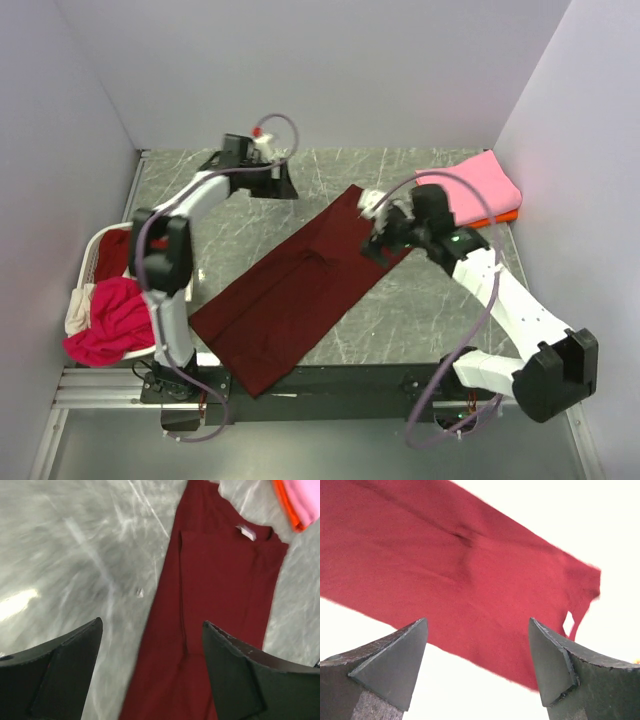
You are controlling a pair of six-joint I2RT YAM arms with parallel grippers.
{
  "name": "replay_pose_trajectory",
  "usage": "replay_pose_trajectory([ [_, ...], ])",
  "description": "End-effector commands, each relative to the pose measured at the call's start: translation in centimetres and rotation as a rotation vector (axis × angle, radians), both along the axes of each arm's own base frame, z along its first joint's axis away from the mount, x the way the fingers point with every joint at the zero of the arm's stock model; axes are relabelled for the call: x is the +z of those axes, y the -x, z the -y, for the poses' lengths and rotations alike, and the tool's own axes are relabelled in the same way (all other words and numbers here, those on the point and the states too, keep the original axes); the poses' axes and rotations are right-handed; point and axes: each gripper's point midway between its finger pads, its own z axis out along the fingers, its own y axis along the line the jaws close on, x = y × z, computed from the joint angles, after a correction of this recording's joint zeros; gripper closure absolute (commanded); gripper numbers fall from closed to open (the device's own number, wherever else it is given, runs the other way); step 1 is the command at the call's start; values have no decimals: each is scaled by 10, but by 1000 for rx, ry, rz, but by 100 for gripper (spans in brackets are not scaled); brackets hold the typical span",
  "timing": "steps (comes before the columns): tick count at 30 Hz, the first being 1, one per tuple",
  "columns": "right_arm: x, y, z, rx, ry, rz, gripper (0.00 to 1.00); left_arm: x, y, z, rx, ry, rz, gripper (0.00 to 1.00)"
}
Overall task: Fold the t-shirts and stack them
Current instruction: Fold the tshirt
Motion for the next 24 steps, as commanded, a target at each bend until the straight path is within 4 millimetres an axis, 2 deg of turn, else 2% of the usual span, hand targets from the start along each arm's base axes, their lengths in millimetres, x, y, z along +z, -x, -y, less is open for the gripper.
replay_pose_trajectory([
  [1,15,-8,25,-91,-170,-152,13,-28,8,49,-191,-14,-129,17],
  [2,16,-8,31,-98,-187,-172,12,-40,6,54,-204,-30,-160,19],
  [3,18,-9,36,-115,-205,-175,12,-67,4,63,-231,-66,-190,20],
  [4,19,-13,44,-151,-219,-180,13,-65,-7,69,-233,-75,-161,22],
  [5,20,-15,47,-165,-219,-171,13,-85,-10,73,-237,-90,-183,25],
  [6,22,-16,51,-176,-225,-164,14,-91,-8,79,-263,-104,-184,28],
  [7,22,-19,56,-199,-233,-168,14,-87,-14,85,-277,-96,-164,30],
  [8,23,-18,56,-196,-239,-170,15,-100,-14,87,-281,-104,-185,31],
  [11,22,-21,59,-208,-244,-188,16,-104,-13,99,-309,-106,-185,36],
  [12,21,-20,58,-204,-246,-194,17,-112,-12,102,-317,-114,-195,39],
  [13,20,-20,58,-207,-248,-199,17,-113,-12,103,-319,-120,-199,40],
  [14,21,-21,59,-209,-251,-198,17,-124,-12,102,-313,-139,-215,43],
  [18,18,-21,59,-210,-254,-210,18,-143,-13,99,-282,-194,-241,54],
  [20,18,-21,59,-207,-254,-213,18,-147,-15,98,-273,-213,-237,56],
  [22,15,-21,59,-211,-254,-226,18,-147,-16,100,-277,-225,-229,62],
  [24,12,-23,58,-211,-249,-236,18,-148,-11,106,-302,-216,-236,77],
])
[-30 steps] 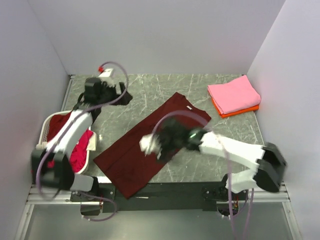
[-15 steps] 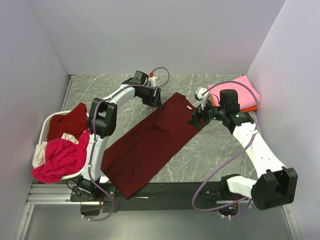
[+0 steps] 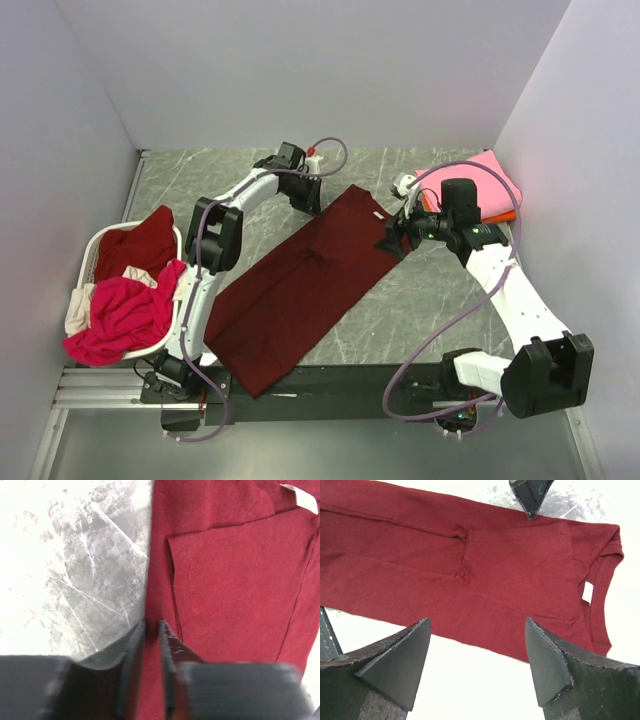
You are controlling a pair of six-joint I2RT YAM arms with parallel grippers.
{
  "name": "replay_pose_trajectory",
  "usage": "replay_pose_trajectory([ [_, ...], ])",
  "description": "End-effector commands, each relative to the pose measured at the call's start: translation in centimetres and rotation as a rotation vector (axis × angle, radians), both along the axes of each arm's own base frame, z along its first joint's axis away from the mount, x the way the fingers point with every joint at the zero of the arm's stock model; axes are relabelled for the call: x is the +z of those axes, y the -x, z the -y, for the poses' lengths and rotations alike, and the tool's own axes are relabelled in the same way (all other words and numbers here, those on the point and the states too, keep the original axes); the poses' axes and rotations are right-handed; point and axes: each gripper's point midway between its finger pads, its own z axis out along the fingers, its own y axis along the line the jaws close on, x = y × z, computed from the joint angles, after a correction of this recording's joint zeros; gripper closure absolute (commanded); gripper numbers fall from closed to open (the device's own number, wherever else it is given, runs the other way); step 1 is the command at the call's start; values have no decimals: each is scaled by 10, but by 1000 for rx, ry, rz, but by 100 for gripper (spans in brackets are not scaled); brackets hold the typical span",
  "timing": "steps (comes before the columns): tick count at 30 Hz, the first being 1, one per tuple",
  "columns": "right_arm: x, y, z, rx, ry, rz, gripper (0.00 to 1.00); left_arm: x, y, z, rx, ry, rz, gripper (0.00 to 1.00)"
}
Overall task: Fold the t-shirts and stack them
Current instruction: Fold the tshirt
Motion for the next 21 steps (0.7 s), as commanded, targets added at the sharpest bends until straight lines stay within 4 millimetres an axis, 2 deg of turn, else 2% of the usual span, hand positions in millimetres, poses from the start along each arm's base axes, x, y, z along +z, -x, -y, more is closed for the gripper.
replay_pose_trajectory([
  [1,1,-1,-1,4,-18,-15,19,-24,11,1,-32,-66,-34,82],
  [3,-2,-3,1,-4,-13,-25,19,-20,16,7,-53,-37,-46,94],
  [5,-5,-4,2,-11,-10,-31,19,-14,14,9,-56,-24,-38,100],
  [8,-7,-7,4,-23,-3,-35,19,-3,5,8,-32,-5,-14,100],
  [10,-9,-8,5,-29,1,-39,19,5,-15,-3,50,6,8,100],
  [13,-15,-13,10,-63,16,-56,20,20,-51,-31,221,36,45,100],
  [14,-17,-15,11,-70,21,-59,20,27,-66,-50,311,55,42,100],
  [16,-19,-17,14,-86,25,-68,20,34,-84,-71,409,68,61,100],
  [18,-24,-21,17,-107,29,-85,21,35,-102,-105,539,46,62,100],
  [19,-25,-22,18,-115,32,-90,21,39,-109,-114,571,37,76,100],
  [20,-28,-24,19,-120,36,-100,21,37,-115,-132,621,12,82,100],
  [21,-30,-24,19,-124,35,-111,21,40,-118,-140,642,6,88,100],
])
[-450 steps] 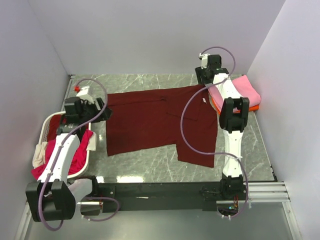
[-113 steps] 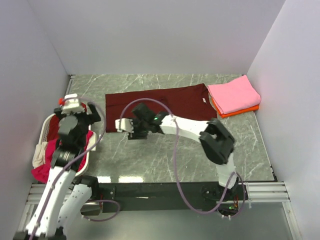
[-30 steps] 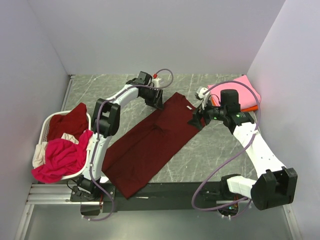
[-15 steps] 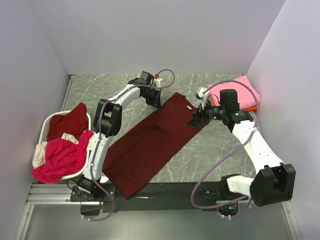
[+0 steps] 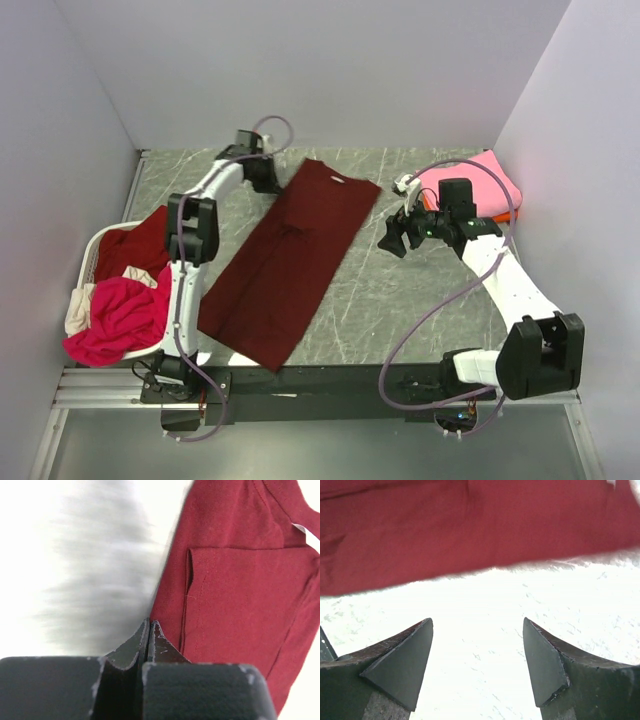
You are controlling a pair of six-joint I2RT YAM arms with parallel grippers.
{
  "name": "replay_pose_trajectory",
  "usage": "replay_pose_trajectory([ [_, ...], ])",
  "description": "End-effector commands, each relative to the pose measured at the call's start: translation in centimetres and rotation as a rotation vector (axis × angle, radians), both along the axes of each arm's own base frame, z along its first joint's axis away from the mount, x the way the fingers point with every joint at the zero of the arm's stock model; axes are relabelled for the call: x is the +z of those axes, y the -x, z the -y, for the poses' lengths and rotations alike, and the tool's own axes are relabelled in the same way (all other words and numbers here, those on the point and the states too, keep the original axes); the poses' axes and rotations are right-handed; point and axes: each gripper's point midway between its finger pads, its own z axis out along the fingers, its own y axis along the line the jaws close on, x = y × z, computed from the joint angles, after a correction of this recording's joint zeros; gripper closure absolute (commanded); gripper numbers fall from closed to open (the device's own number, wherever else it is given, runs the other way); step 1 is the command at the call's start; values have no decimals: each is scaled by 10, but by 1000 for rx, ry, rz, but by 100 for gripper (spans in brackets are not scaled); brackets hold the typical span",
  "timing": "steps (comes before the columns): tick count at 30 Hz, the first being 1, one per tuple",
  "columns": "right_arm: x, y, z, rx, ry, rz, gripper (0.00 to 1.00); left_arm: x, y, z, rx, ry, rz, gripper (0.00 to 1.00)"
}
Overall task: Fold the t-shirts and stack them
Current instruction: Fold the tshirt
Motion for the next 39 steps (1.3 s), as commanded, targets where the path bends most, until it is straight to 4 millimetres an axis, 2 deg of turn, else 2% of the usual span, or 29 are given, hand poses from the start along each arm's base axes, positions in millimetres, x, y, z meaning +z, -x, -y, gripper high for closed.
replay_pose_trajectory([
  [1,-2,-11,7,-52,6,-11,22,37,-43,-52,217,-26,104,100],
  [4,-10,-15,9,-71,11,-37,22,42,-45,-73,272,-24,108,100],
  [5,-16,-18,10,-83,17,-55,21,56,-48,-80,289,-5,135,92],
  [7,-21,-23,8,-105,1,-81,21,57,-42,-88,315,-2,134,75],
  [8,-30,-26,7,-142,-23,-145,21,85,-41,-93,323,12,184,57],
  [9,-34,-30,4,-166,-44,-179,21,103,-43,-95,327,26,236,50],
  [10,-38,-35,1,-190,-67,-215,21,102,-35,-100,337,12,243,45],
  [11,-51,-44,-2,-218,-87,-268,21,149,-29,-104,340,16,340,37],
  [12,-51,-52,-8,-268,-132,-330,21,157,-24,-110,352,5,384,34],
  [13,-69,-59,-11,-295,-134,-401,22,208,-12,-118,381,3,490,31],
  [14,-63,-71,-23,-331,-167,-434,23,226,-4,-125,397,-16,544,24],
  [15,-68,-79,-26,-358,-170,-460,23,227,6,-132,416,-33,568,20],
  [16,-85,-85,-32,-372,-168,-519,25,270,26,-140,441,-34,663,17],
  [17,-81,-93,-48,-385,-193,-543,28,277,38,-146,440,-60,695,12],
  [18,-86,-97,-54,-402,-197,-565,28,263,53,-151,448,-85,671,8],
  [19,-99,-98,-66,-390,-202,-601,30,292,75,-156,460,-76,738,5],
  [20,-100,-98,-77,-397,-219,-636,33,292,88,-160,454,-95,745,5],
  [21,-105,-91,-94,-378,-213,-659,33,270,104,-169,474,-140,707,4],
  [22,-115,-93,-99,-406,-203,-653,33,290,127,-174,488,-139,760,4],
  [23,-124,-89,-103,-460,-208,-686,36,289,140,-181,502,-164,768,3],
  [24,-130,-83,-112,-483,-195,-693,36,268,154,-183,497,-184,737,3],
  [25,-135,-91,-108,-558,-185,-653,39,284,175,-186,502,-179,792,3],
  [27,-146,-83,-114,-612,-148,-655,39,278,206,-195,508,-217,818,3],
  [29,-154,-81,-117,-633,-129,-656,41,277,222,-201,525,-238,846,1],
  [30,-157,-79,-119,-647,-123,-661,41,263,229,-206,541,-254,837,1],
  [31,-162,-73,-126,-641,-111,-672,41,272,241,-208,552,-245,886,1],
  [32,-164,-68,-131,-637,-111,-689,41,259,246,-209,551,-256,874,1],
  [34,-168,-61,-138,-634,-105,-696,41,262,255,-214,573,-260,907,1],
  [39,-177,-55,-135,-671,-69,-696,50,252,261,-217,582,-275,889,1],
])
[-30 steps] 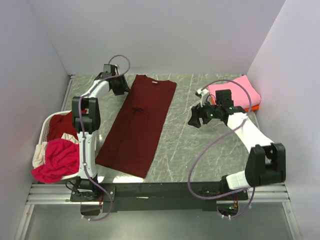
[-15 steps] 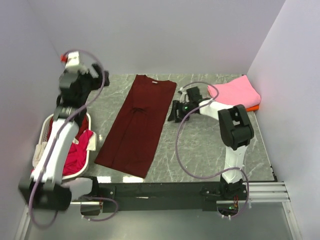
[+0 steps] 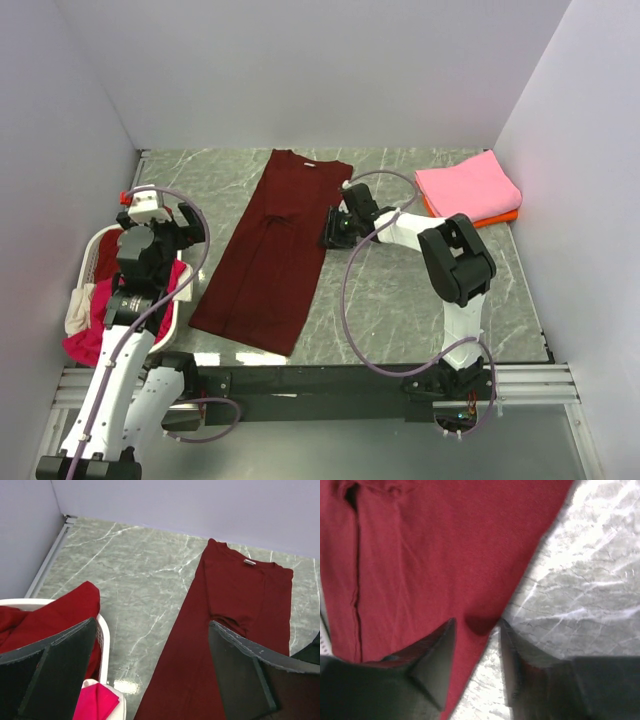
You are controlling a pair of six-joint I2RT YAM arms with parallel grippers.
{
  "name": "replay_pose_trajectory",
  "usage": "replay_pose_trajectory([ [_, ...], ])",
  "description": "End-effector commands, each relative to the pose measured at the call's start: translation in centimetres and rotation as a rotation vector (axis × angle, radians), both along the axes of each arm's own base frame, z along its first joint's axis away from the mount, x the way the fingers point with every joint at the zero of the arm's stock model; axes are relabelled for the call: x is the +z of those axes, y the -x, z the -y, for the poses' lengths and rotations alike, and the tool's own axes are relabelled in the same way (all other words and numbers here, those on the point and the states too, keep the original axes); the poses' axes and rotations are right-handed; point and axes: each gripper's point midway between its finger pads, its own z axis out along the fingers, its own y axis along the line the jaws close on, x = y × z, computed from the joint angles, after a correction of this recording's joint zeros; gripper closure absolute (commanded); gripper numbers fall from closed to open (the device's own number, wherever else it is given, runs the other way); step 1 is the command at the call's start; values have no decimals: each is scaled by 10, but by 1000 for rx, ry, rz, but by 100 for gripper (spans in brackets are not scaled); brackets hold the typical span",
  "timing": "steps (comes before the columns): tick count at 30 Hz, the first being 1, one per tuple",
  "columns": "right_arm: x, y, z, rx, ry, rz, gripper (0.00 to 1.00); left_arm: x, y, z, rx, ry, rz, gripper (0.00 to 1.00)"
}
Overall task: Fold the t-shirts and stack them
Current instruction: Fold the tshirt
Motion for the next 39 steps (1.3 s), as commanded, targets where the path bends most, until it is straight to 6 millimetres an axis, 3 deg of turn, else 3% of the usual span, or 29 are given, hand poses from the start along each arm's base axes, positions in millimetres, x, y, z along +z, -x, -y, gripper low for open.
replay_pose_trajectory([
  [1,-30,13,12,-51,84,-63,56,10,-1,-4,17,-17,40,1],
  [7,-33,12,9,-34,54,-93,87,7,-3,-1,2,-18,23,2],
  [10,-31,7,26,-43,58,-104,99,8,-2,0,-11,-19,31,2],
  [12,-29,3,40,-50,68,-115,100,7,-3,7,-47,-18,32,1],
  [13,-27,-2,61,-70,83,-126,100,7,-4,10,-67,-26,32,1],
  [19,-11,-13,130,-55,137,-194,100,0,-7,44,-270,-33,9,1],
  [21,-9,-13,144,-22,168,-221,100,1,-7,50,-307,-35,12,0],
  [23,-5,-17,165,22,195,-251,97,0,-4,63,-384,-37,15,0],
  [27,-4,-26,198,130,244,-265,70,0,7,97,-600,-49,55,1],
  [30,23,-27,208,256,243,-209,67,-6,21,132,-795,-68,80,1],
  [32,44,-18,206,428,219,-102,67,-21,31,158,-926,-143,79,3],
  [33,54,-17,203,431,204,-81,67,-26,37,167,-965,-140,69,3],
  [35,64,-6,200,567,192,27,47,-42,55,194,-1084,-205,75,3],
  [36,84,-1,198,607,206,112,42,-50,61,201,-1122,-228,69,4],
  [38,89,9,194,678,200,229,37,-66,80,220,-1219,-298,78,4],
  [39,112,14,192,698,215,333,30,-72,87,226,-1246,-320,80,4],
])
